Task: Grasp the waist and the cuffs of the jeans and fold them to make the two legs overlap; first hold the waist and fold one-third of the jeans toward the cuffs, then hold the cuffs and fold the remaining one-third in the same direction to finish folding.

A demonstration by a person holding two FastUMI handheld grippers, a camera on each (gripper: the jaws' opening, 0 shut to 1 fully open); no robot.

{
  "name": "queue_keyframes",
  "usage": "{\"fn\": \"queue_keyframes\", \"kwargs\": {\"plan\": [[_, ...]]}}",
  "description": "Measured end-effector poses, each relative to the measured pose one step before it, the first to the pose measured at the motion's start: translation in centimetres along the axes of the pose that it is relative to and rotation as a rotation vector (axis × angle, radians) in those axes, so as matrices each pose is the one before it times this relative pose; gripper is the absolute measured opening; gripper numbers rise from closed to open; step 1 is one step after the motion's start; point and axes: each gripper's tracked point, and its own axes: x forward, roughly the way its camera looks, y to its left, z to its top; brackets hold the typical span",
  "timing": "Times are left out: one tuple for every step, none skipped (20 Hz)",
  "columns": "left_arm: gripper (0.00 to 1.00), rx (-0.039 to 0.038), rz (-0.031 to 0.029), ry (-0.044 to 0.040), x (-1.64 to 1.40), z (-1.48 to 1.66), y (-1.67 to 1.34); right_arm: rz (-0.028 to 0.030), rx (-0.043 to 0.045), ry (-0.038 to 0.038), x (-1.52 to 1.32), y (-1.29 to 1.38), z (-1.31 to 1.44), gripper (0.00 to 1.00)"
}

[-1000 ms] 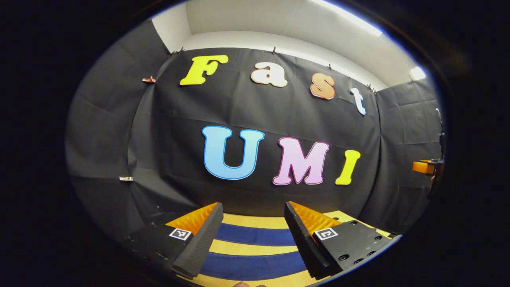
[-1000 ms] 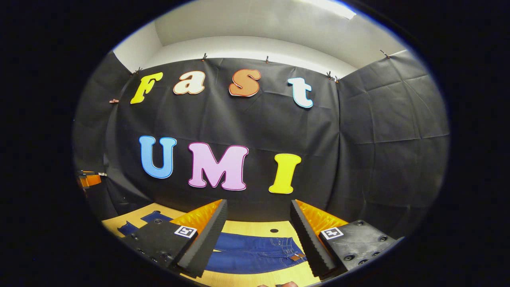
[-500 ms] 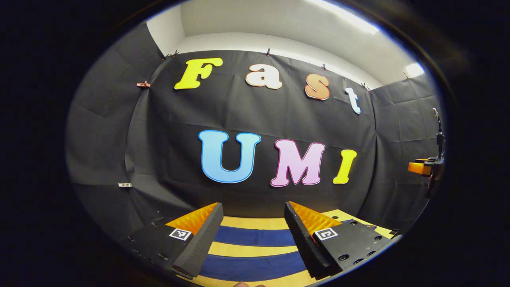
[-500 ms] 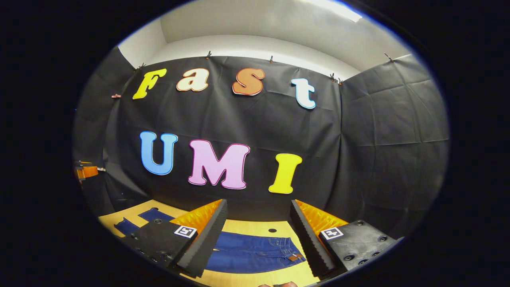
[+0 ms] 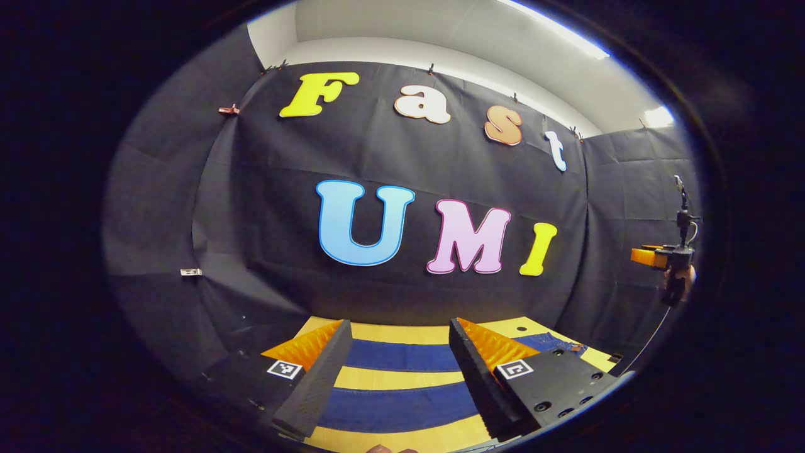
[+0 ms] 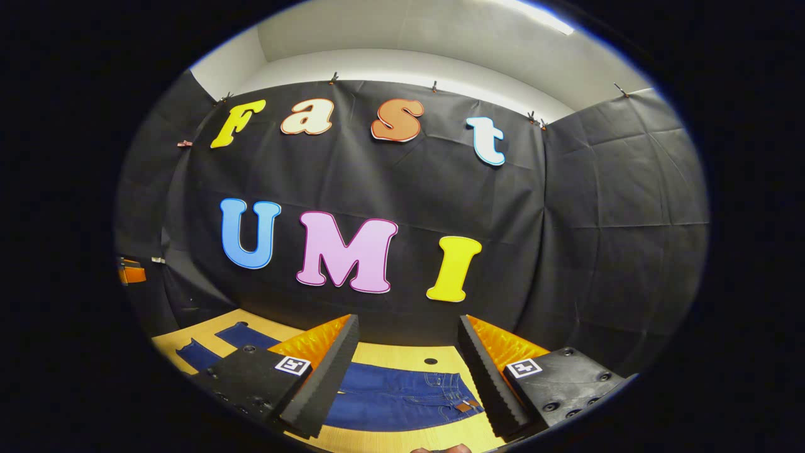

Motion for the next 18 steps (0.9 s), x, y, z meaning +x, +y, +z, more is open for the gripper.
{"fn": "queue_keyframes", "kwargs": {"plan": [[0.96, 0.02662, -0.03293, 0.01503, 0.152, -0.82, 0.067, 0.00197, -0.02288, 0.00138, 0.558, -0.29, -0.512, 0.97], [0.96, 0.0267, -0.0334, 0.02207, 0.173, -0.833, 0.164, -0.00503, -0.02693, 0.01143, 0.802, -0.468, -0.726, 0.96], [0.96, 0.02366, -0.03409, 0.03151, 0.241, -1.173, 0.158, -0.00485, -0.02426, 0.0131, 0.767, -0.591, -0.882, 0.97], [0.96, 0.02411, -0.04282, 0.05409, 0.325, -1.394, -0.089, 0.01522, -0.02243, 0.01862, 0.829, 0.038, -1.042, 1.0], [0.96, 0.02285, -0.04789, 0.05839, 0.171, -1.566, -0.501, 0.01817, -0.02155, 0.02917, 0.956, 0.058, -1.4, 0.96], [0.97, 0.02055, -0.0502, 0.04498, 0.569, -1.119, -0.778, 0.01697, -0.0175, 0.03491, 1.027, -0.14, -1.522, 0.97], [0.96, 0.02719, -0.04806, 0.02649, 0.725, -0.887, -0.829, 0.02183, -0.00884, 0.03242, 1.036, 0.108, -1.372, 0.97], [0.96, 0.03684, -0.04852, 0.03025, 1.015, -0.944, -0.669, 0.0234, 0.00115, 0.02807, 0.992, 0.225, -0.991, 0.97], [0.96, 0.04252, -0.0309, 0.04728, 0.772, -1.478, -0.069, 0.03161, 0.00356, 0.02768, 1.082, 0.32, -1.22, 0.97], [0.96, 0.03966, -0.02989, 0.06353, 0.879, -1.707, 0.223, 0.03364, 0.0025, 0.02239, 1.158, 0.367, -1.388, 0.97], [0.97, 0.02745, -0.03213, 0.08146, 1.081, -2.409, 0.328, 0.03869, -0.00453, 0.02421, 1.191, 0.291, -1.396, 0.98], [0.98, 0.01972, -0.02541, 0.08149, 1.286, -1.674, 0.177, 0.04147, -0.00716, 0.03008, 1.262, 0.243, -1.658, 0.97], [0.98, 0.01574, -0.02148, 0.07567, 1.466, -1.46, 0.393, 0.04303, -0.00433, 0.03025, 1.269, 0.373, -1.639, 0.97], [0.98, 0.01838, -0.03067, 0.07619, 1.311, -1.492, 0.339, 0.05029, -0.00382, 0.03698, 1.255, 0.479, -1.69, 0.98], [0.98, 0.02281, -0.04297, 0.07215, 0.741, -1.216, -0.385, 0.04919, -0.00794, 0.04941, 1.18, 0.55, -1.936, 0.97], [0.98, 0.02314, -0.04793, 0.06365, 0.577, -0.863, -0.136, 0.05293, -0.02043, 0.06363, 1.331, 0.441, -2.463, 0.98], [0.98, 0.02784, -0.04485, 0.06275, 1.003, -0.983, 0.23, 0.05393, -0.02531, 0.06409, 1.211, 0.773, -2.419, 0.98], [0.98, 0.02783, -0.02735, 0.06046, 1.112, -0.807, 0.422, 0.05367, -0.02703, 0.06479, 1.004, 0.569, -2.015, 0.98]]}}
